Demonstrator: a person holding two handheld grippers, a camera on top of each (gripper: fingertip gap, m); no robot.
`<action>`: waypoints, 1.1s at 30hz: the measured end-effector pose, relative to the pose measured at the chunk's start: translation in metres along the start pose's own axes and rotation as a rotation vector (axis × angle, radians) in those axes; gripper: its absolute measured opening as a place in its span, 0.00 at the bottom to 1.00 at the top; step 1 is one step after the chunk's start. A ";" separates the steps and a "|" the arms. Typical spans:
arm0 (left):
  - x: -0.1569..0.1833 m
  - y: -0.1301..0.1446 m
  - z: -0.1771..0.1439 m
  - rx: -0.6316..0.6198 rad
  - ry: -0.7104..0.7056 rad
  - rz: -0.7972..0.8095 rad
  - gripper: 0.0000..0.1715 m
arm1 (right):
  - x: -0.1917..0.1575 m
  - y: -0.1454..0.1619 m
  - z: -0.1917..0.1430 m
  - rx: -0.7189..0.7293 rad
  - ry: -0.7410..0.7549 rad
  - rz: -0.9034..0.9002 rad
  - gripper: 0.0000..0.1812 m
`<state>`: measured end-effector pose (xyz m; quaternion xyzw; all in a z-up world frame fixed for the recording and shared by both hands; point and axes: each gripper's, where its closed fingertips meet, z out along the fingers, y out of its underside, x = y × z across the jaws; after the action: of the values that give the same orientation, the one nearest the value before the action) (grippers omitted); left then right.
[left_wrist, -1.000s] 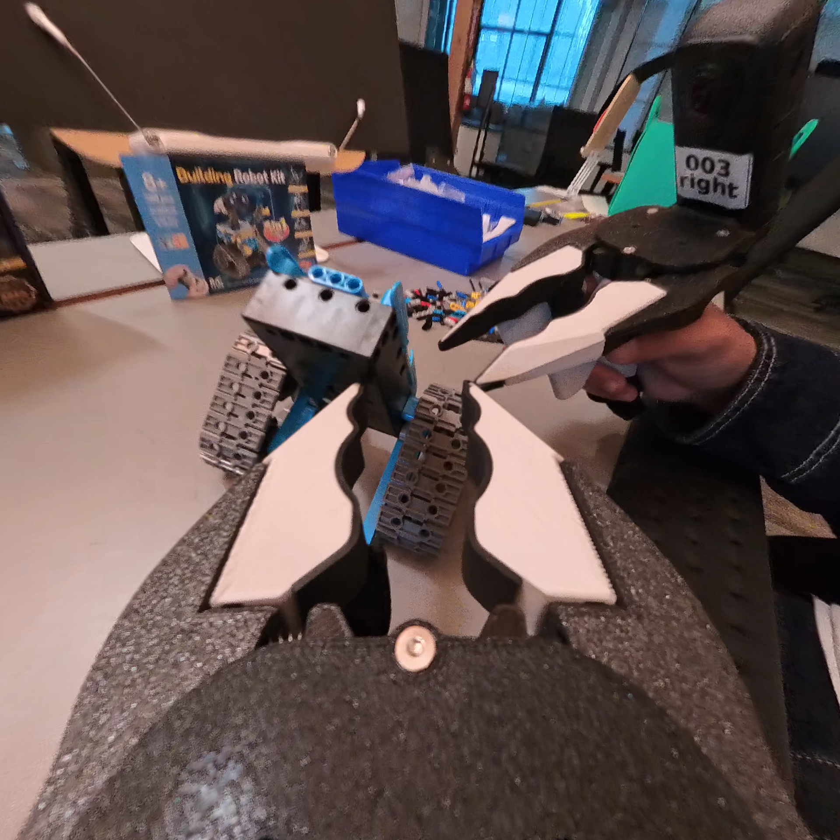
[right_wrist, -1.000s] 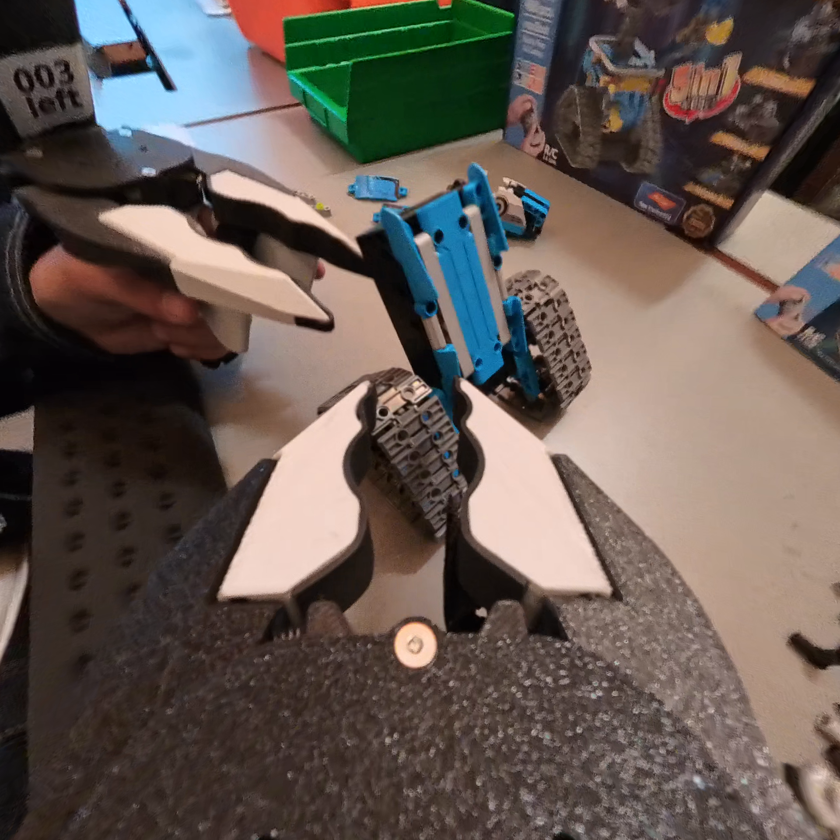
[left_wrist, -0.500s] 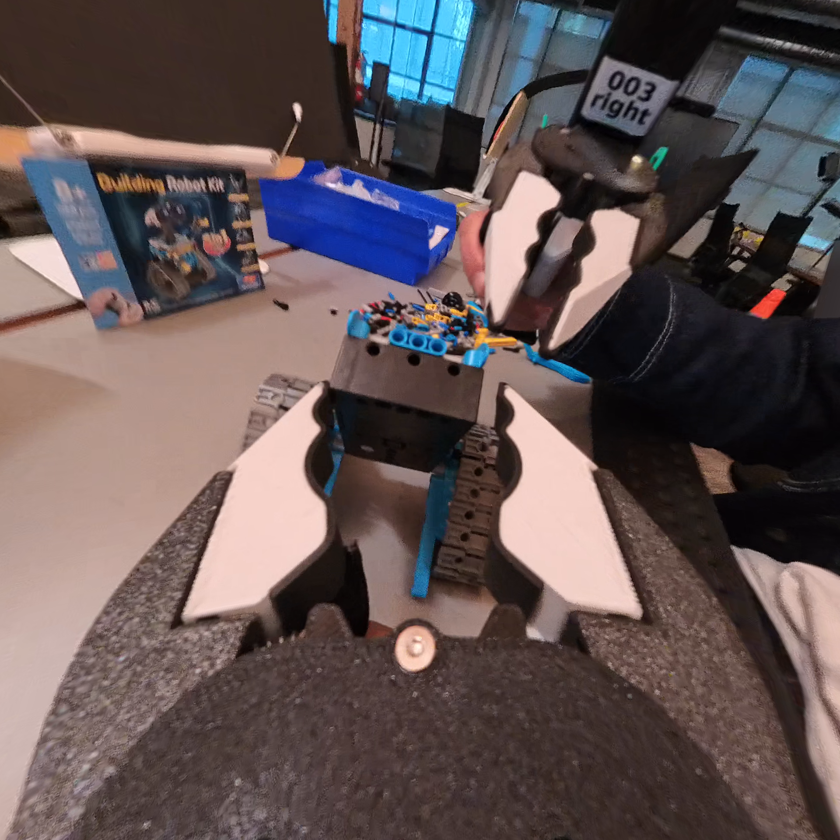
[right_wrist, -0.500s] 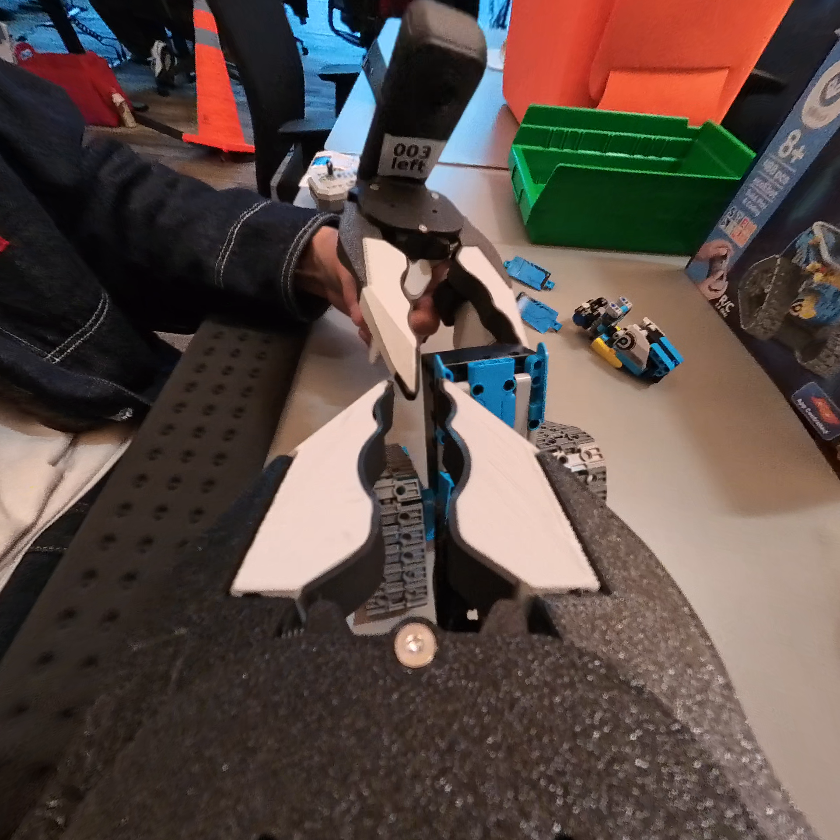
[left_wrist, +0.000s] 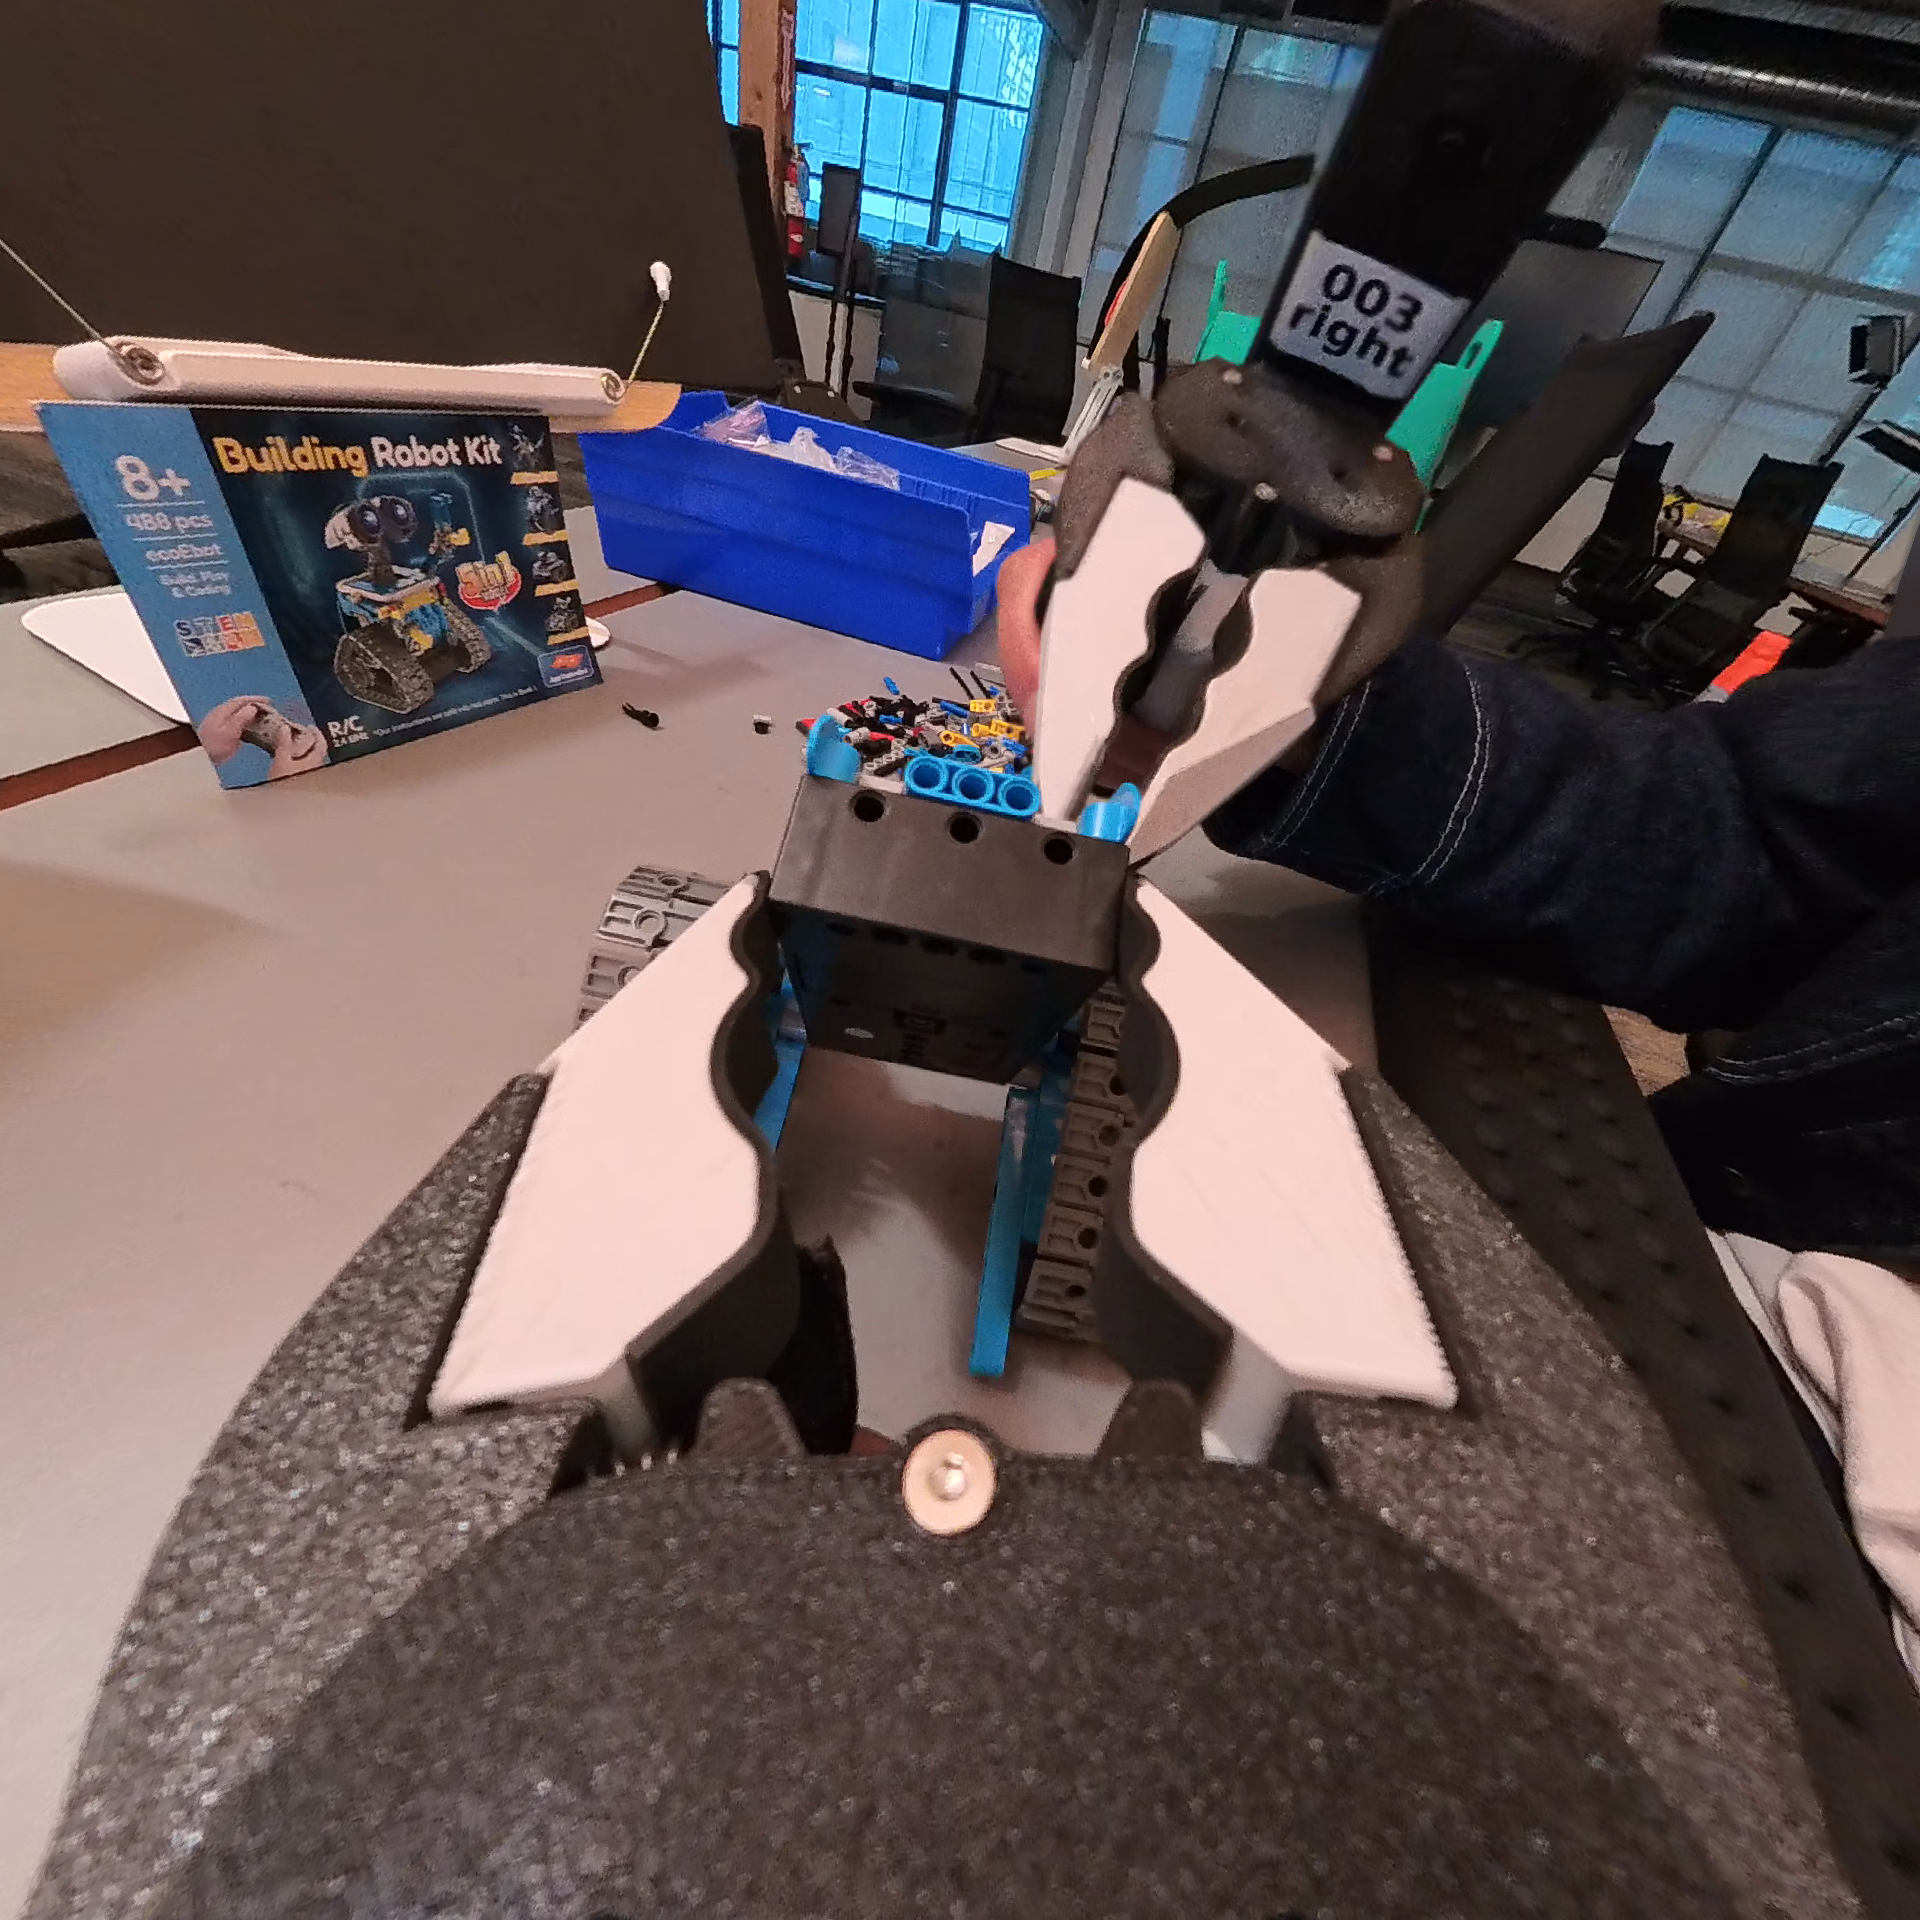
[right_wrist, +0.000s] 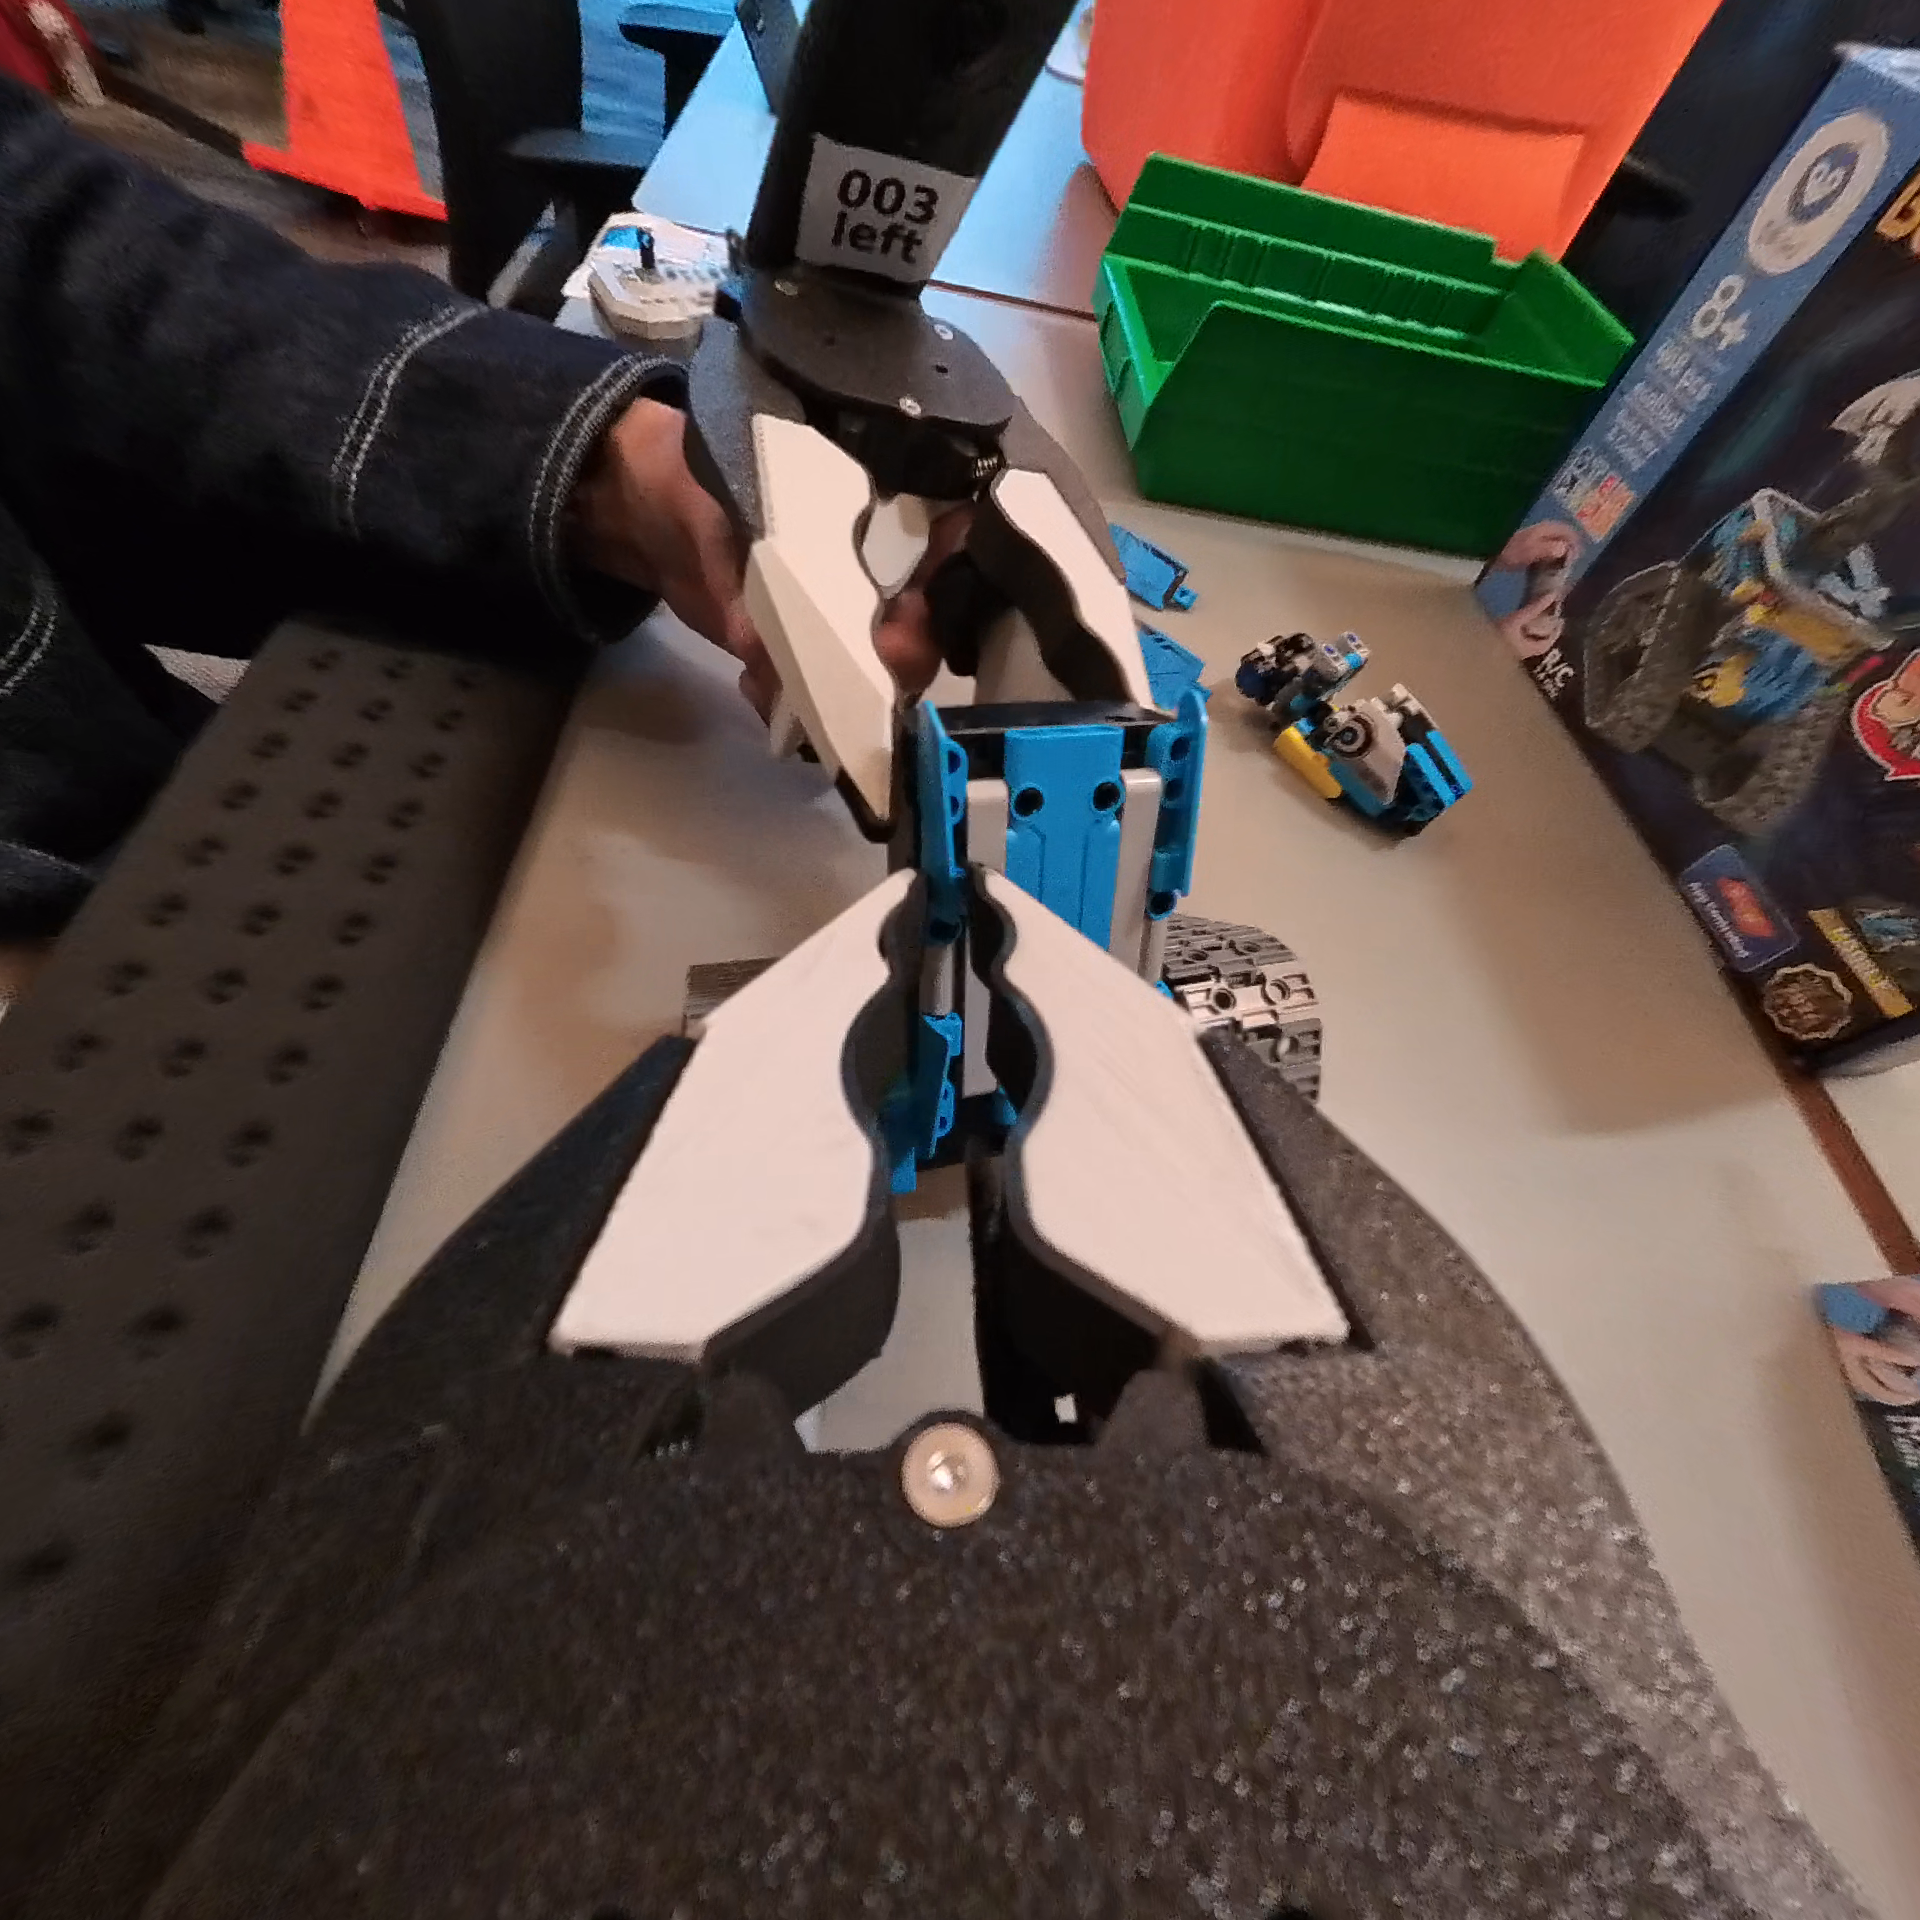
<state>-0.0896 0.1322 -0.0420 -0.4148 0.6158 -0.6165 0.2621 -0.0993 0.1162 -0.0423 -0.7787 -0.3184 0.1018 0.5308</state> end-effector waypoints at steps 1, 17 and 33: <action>0.000 0.000 -0.001 -0.002 -0.004 0.011 0.37 | 0.000 0.000 0.001 0.000 0.006 -0.003 0.02; 0.002 0.005 -0.001 -0.028 -0.063 0.134 0.13 | -0.003 0.000 -0.006 0.090 -0.115 0.217 0.00; 0.019 -0.018 -0.013 0.040 -0.090 0.214 0.21 | 0.025 0.024 -0.017 0.009 0.079 0.316 0.44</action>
<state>-0.1066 0.1251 -0.0196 -0.3686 0.6316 -0.5781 0.3619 -0.0623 0.1126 -0.0517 -0.8201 -0.1706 0.1549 0.5238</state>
